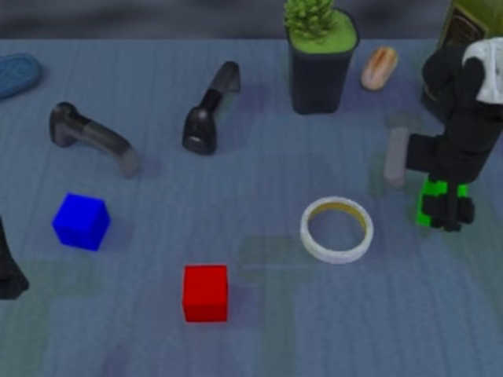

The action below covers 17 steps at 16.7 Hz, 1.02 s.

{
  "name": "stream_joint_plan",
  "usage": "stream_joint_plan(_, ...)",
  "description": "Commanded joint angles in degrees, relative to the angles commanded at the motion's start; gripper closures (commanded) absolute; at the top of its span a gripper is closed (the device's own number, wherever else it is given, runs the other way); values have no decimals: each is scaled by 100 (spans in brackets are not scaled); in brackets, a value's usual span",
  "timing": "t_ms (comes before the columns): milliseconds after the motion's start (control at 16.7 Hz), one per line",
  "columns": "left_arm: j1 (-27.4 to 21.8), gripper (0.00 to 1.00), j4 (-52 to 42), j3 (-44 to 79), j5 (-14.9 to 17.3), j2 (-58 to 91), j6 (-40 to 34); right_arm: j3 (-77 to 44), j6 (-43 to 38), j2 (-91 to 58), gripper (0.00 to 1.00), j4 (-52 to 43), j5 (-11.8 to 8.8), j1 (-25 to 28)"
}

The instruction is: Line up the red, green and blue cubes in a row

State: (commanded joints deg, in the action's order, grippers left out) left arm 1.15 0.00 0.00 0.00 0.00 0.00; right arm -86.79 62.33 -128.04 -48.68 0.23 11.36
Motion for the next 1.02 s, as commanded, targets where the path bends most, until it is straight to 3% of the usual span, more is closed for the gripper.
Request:
stream_joint_plan(540,0,0,0,0,0,0,0,-754,16,533,100,-1305,-5,50)
stream_joint_plan(840,0,0,0,0,0,0,0,-769,-2,536,100,-1328,-6,39)
stream_joint_plan(1020,0,0,0,0,0,0,0,-810,-228,540,100,-1377,-11,429)
